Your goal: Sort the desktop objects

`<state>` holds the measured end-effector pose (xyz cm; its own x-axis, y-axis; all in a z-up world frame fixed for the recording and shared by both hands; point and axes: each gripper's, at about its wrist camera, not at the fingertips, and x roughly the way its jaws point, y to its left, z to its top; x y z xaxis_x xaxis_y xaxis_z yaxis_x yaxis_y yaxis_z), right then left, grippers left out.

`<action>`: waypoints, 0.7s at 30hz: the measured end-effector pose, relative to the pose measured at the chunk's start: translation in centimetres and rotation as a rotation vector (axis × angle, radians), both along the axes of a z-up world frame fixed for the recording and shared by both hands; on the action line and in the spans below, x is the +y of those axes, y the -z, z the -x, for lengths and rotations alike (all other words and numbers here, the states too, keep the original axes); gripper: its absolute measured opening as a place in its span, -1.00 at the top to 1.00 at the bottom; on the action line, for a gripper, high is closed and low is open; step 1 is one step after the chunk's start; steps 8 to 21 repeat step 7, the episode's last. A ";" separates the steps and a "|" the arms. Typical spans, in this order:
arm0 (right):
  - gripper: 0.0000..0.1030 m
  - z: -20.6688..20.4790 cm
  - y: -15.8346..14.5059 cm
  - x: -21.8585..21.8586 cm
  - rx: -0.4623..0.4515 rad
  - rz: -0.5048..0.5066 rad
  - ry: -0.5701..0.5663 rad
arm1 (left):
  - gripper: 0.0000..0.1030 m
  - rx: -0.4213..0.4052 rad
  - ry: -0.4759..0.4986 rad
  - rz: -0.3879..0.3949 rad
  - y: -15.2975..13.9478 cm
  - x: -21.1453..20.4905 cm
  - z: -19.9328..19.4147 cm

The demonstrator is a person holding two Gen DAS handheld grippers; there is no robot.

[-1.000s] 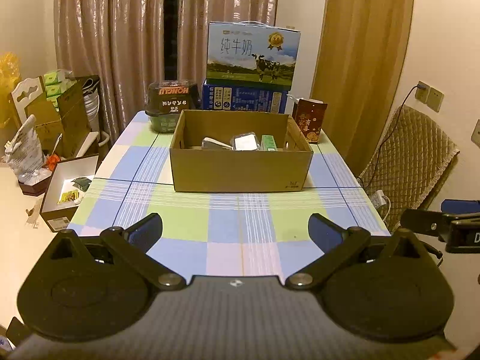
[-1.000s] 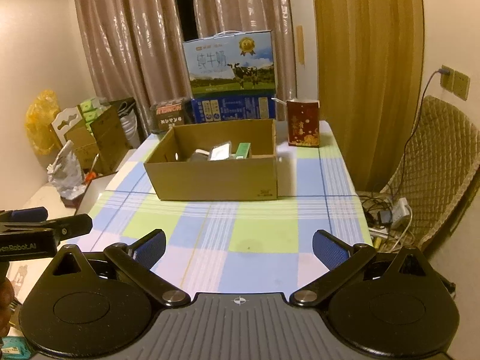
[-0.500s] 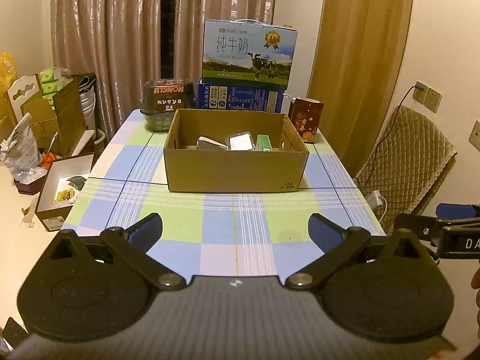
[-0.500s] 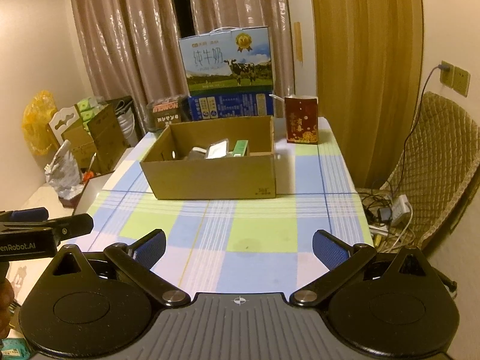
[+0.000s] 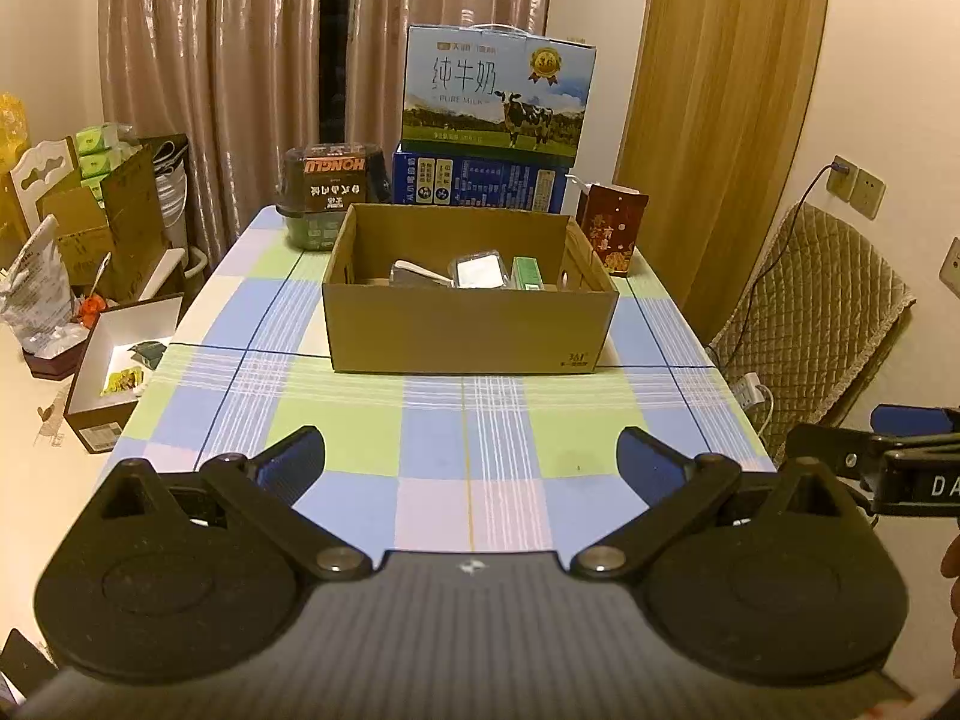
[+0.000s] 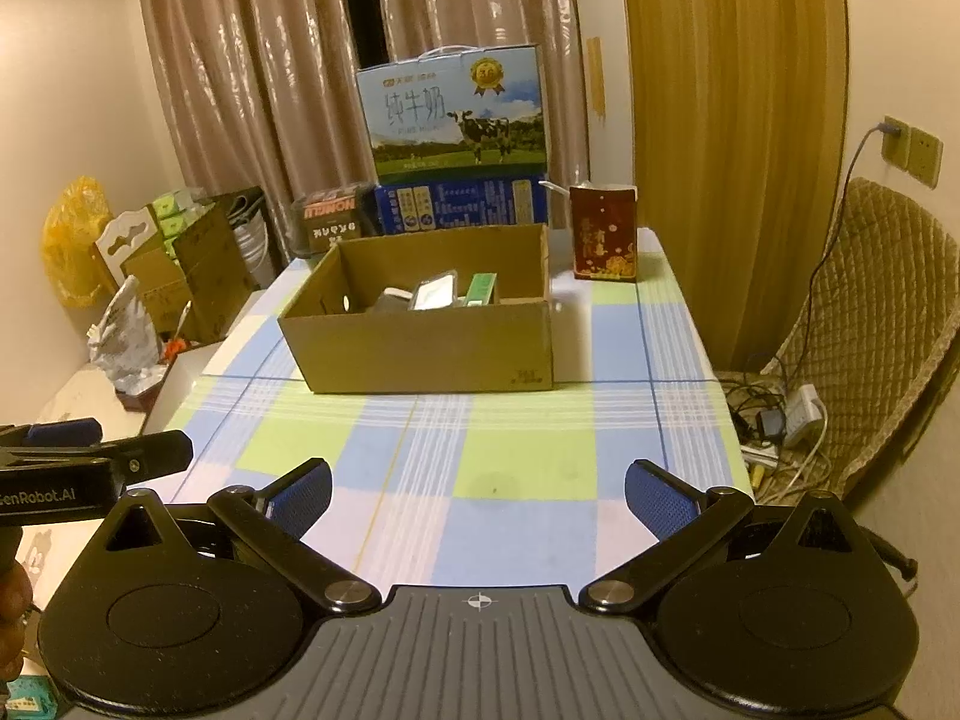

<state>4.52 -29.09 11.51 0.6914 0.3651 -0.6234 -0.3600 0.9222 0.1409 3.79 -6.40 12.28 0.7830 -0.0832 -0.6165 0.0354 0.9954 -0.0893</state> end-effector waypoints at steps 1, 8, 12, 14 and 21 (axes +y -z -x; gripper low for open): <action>-0.97 0.0 0.1 0.0 0.000 0.001 -0.001 | -0.98 0.001 0.001 0.001 0.1 0.0 0.0; -0.97 0.0 0.4 0.0 0.004 0.004 0.004 | -0.98 -0.005 0.000 0.010 0.3 0.1 0.1; -0.97 0.0 0.4 0.0 0.004 0.004 0.004 | -0.98 -0.005 0.000 0.010 0.3 0.1 0.1; -0.97 0.0 0.4 0.0 0.004 0.004 0.004 | -0.98 -0.005 0.000 0.010 0.3 0.1 0.1; -0.97 0.0 0.4 0.0 0.004 0.004 0.004 | -0.98 -0.005 0.000 0.010 0.3 0.1 0.1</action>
